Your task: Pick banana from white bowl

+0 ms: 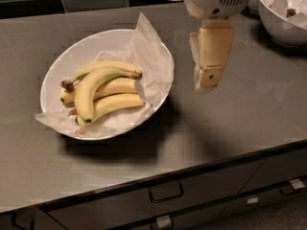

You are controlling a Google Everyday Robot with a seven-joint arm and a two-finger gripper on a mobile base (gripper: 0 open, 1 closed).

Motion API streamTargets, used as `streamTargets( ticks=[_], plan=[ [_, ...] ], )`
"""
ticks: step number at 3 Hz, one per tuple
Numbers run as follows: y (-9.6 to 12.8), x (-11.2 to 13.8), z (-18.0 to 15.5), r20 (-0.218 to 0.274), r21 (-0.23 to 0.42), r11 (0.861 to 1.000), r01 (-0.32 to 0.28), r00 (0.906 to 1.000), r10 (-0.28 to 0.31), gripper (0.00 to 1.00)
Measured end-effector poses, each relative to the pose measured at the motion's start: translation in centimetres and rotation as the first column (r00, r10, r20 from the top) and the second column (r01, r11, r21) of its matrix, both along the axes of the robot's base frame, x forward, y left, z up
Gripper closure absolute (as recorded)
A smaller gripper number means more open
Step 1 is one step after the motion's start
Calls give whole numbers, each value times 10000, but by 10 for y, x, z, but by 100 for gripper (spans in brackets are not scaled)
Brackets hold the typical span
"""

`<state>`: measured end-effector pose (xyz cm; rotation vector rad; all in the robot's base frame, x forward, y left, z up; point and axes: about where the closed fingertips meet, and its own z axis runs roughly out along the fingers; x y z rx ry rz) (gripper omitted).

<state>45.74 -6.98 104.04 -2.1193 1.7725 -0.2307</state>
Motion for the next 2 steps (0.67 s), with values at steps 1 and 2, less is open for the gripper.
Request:
streamTargets(
  ticks=[1,2],
  plan=[
    [42,16,-14,-412,-323,9924,-1183,9923,1170,0],
    [75,28,-28,-680,-441,9778,-2048,9771,2016,0]
  ],
)
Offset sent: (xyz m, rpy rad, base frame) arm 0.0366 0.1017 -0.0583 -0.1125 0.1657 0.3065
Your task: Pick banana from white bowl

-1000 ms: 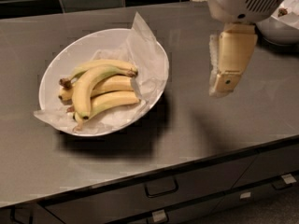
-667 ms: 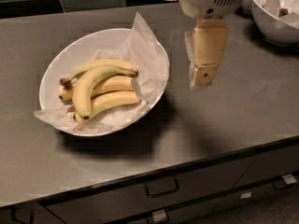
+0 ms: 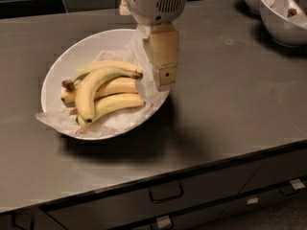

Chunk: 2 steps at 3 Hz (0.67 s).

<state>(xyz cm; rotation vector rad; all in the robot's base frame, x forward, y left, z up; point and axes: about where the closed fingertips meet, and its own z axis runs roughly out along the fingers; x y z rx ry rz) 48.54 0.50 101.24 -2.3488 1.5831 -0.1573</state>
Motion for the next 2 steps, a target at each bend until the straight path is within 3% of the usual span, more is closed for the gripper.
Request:
streamTargets(
  ticks=[1,2],
  plan=[
    [24,8,-12,-70,128,9985,-540,9985,541,0],
    [24,8,-12,-70,128,9985,-540,9985,541,0]
  ],
)
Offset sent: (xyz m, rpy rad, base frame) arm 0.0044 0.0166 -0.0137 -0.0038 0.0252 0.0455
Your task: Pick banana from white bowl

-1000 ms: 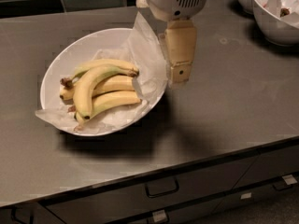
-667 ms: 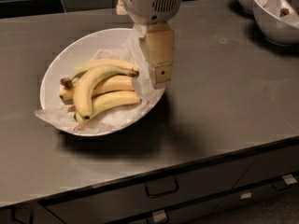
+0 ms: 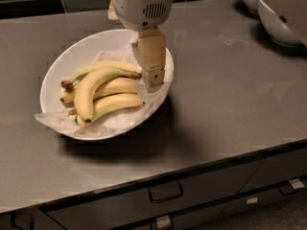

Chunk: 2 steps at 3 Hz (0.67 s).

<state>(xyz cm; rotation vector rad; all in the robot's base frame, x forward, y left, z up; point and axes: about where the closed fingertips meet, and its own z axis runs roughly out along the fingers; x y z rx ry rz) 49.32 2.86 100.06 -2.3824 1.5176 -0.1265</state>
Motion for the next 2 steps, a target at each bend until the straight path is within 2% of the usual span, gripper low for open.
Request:
streamTargets(
  ticks=[1,2],
  plan=[
    [22,11,-7,-159,-17,9986,-534,9984,534,0],
    [50,26,-17,-380,-125,9922,-1241,9916,1236,0]
  ],
)
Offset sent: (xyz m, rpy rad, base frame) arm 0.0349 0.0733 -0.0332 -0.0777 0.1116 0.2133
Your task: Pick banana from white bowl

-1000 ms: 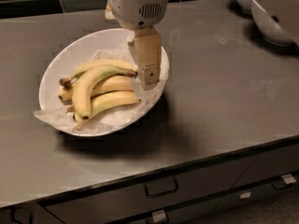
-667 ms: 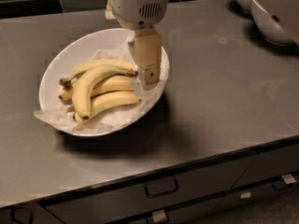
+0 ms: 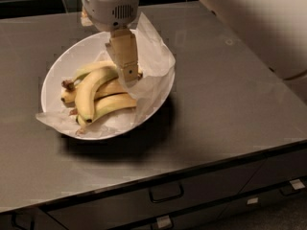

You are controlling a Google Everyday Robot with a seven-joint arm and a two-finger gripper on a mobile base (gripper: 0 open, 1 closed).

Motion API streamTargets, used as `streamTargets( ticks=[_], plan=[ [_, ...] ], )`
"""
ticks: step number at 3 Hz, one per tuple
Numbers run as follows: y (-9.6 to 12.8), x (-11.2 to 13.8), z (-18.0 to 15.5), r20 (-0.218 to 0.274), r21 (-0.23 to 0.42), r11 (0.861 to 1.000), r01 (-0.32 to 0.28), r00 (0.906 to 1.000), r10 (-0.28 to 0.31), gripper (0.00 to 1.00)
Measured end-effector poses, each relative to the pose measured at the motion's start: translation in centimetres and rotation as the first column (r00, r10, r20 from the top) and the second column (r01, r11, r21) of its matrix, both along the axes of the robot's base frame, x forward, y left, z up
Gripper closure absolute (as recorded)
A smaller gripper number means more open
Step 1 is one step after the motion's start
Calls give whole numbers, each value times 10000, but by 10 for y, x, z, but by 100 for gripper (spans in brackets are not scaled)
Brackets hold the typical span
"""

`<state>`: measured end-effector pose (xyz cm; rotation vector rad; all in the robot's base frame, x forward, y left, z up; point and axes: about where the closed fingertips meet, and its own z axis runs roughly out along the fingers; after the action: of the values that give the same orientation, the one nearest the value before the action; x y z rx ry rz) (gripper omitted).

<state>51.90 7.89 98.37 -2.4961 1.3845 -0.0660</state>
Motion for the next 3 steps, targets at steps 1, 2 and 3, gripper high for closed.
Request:
streamTargets(
  ticks=[1,2,3],
  plan=[
    [26,12,-9,-179,-98,9980,-620,9979,618,0],
    [36,13,-20,-428,-30,9963,-861,9954,859,0],
    [38,9,-34,-737,58,9955,-949,9927,950,0]
  ],
)
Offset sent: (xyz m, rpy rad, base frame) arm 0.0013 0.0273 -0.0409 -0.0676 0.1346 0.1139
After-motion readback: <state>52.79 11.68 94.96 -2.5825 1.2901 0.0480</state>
